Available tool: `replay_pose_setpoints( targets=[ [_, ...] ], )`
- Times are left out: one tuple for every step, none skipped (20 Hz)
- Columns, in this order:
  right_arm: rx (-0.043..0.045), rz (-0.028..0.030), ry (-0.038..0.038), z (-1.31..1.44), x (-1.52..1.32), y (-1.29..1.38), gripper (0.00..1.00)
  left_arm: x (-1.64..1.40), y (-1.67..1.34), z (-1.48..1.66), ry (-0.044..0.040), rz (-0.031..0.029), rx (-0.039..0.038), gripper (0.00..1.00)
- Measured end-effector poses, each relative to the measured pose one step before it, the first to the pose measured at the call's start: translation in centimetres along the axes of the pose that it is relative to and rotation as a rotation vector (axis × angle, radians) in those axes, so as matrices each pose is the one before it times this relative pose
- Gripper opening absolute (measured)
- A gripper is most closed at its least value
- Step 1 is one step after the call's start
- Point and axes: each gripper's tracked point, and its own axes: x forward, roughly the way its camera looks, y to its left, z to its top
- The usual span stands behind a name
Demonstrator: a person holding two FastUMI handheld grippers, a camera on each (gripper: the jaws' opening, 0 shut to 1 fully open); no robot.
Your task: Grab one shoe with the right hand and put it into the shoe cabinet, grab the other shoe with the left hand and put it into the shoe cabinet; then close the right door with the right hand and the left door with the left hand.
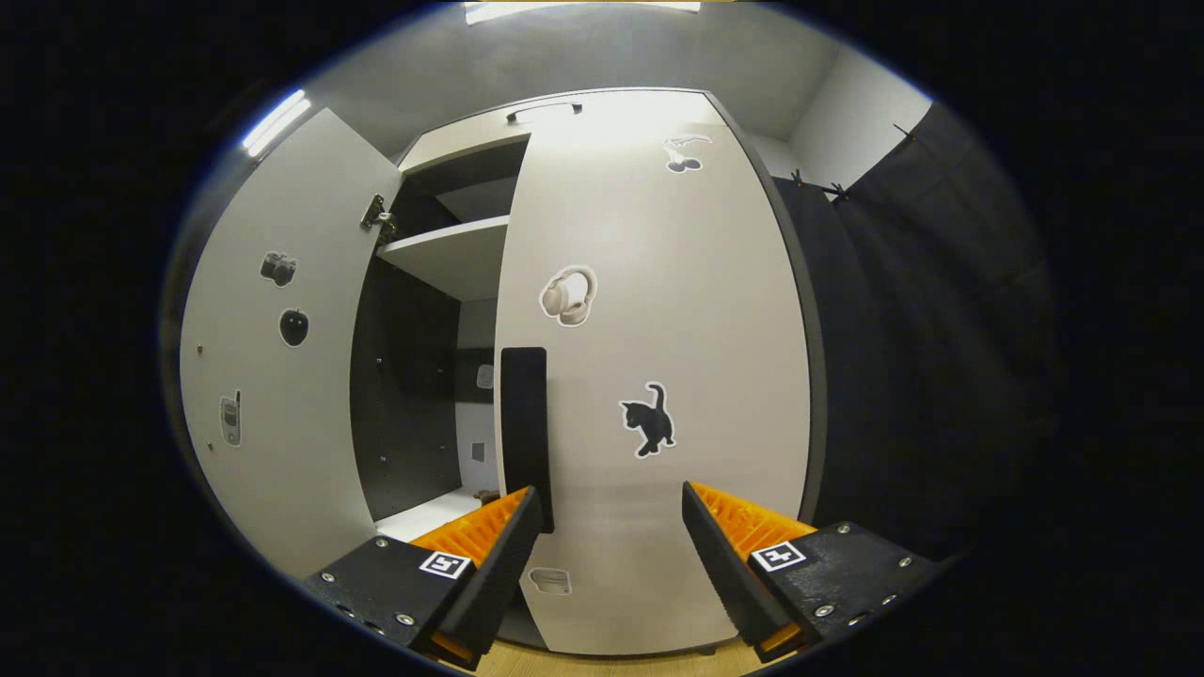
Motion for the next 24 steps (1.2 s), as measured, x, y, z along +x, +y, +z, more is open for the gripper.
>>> replay_pose_setpoints(
  targets=[
    [-0.00279, -0.00693, -0.00471, 0.244, -0.711, -0.409, 0.93, -0.162, 1.313, 0.571, -0.00178, 0.02981, 0.00073, 0.96],
    [-0.00415, -0.00473, -0.00525, 0.227, -0.709, -0.319, 0.92, 0.023, 1.388, 0.645, -0.00508, 0.02935, 0.00660, 0.96],
    [-0.00558, -0.00257, -0.00535, 0.151, -0.643, -0.327, 0.93, 0.017, 1.519, 0.695, -0.00825, 0.03173, 0.01373, 0.99],
    [-0.00681, -0.00348, -0.00265, 0.097, -0.631, -0.314, 0.93, 0.098, 1.569, 0.842, -0.01259, 0.03131, 0.01619, 0.96],
    [-0.00828, -0.00038, -0.00180, 0.051, -0.527, -0.235, 0.93, 0.525, 1.490, 0.864, -0.01079, 0.02951, 0.01439, 0.96],
    [-0.01119, -0.00219, 0.00310, -0.145, -0.452, -0.297, 0.92, 0.624, 1.237, 0.728, -0.00583, 0.02076, 0.00841, 0.94],
    [-0.01205, -0.00304, 0.00578, -0.271, -0.350, -0.203, 0.92, 0.808, 1.139, 0.837, -0.00586, 0.01989, 0.00544, 0.94],
    [-0.00679, -0.00025, 0.00626, -0.106, -0.282, -0.162, 0.93, 0.998, 1.077, 0.917, -0.00512, 0.02059, 0.00095, 0.97],
    [-0.00229, 0.00396, 0.00776, -0.312, -0.182, 0.030, 0.93, 1.256, 1.084, 1.089, -0.01120, 0.01880, -0.00189, 0.94],
    [0.00176, 0.00046, 0.00946, -0.192, -0.227, -0.038, 0.92, 1.464, 0.836, 1.167, -0.01309, 0.01832, -0.00616, 0.97],
    [0.00497, -0.00006, 0.00430, 0.027, -0.282, 0.052, 0.93, 1.440, 0.156, 0.990, -0.01038, -0.00183, -0.00420, 0.94],
    [0.00271, -0.00199, 0.00267, -0.101, -0.044, -0.093, 0.93, 1.263, -0.142, 0.984, -0.01525, -0.00624, -0.00119, 0.99],
    [0.00102, -0.00207, 0.00242, -0.089, -0.010, -0.036, 0.93, 1.115, -0.043, 0.621, -0.01134, -0.00782, 0.00166, 0.94],
    [0.00128, 0.00214, 0.00394, -0.140, -0.034, 0.102, 0.93, 0.914, -0.360, 0.539, -0.00890, -0.00769, 0.00581, 0.97],
    [0.00203, 0.00184, 0.00319, -0.007, -0.078, 0.098, 0.93, 0.785, -0.511, 0.468, -0.01207, -0.01220, 0.00448, 0.97],
    [-0.00191, 0.00200, -0.00009, 0.030, -0.014, 0.009, 0.93, 0.652, -0.595, 0.304, -0.00606, -0.01236, 0.00643, 0.96],
    [-0.00558, -0.00052, -0.00107, 0.025, -0.025, -0.036, 0.93, 0.648, -0.353, 0.171, -0.00522, -0.00590, 0.00785, 0.94],
    [-0.00466, -0.00312, -0.00146, 0.041, -0.030, -0.077, 0.93, 0.348, -0.368, 0.099, -0.00160, -0.00639, 0.00548, 0.96],
    [0.00179, 0.00075, 0.00010, -0.005, 0.068, 0.038, 0.93, 0.121, -0.764, 0.084, -0.00284, -0.01526, 0.00048, 0.96],
    [0.00449, 0.00138, 0.00226, 0.032, 0.002, 0.014, 0.93, -0.014, -0.333, 0.006, 0.00344, -0.00536, 0.00071, 0.94],
    [0.00511, -0.00052, 0.00072, 0.011, 0.087, -0.096, 0.93, -0.087, 0.236, 0.183, -0.00728, 0.00288, 0.00687, 0.96],
    [0.00331, 0.00079, -0.00236, 0.032, 0.020, 0.004, 0.93, -0.044, -0.138, 0.145, -0.00747, -0.00478, 0.00416, 0.95],
    [0.00153, -0.00152, 0.00002, 0.035, 0.031, -0.065, 0.93, 0.089, -0.336, 0.097, -0.00206, -0.01162, -0.00249, 0.96],
    [0.00148, 0.00115, -0.00054, -0.006, -0.001, -0.047, 0.93, -0.125, -0.242, 0.058, 0.00181, -0.00968, -0.00327, 0.96]
  ],
)
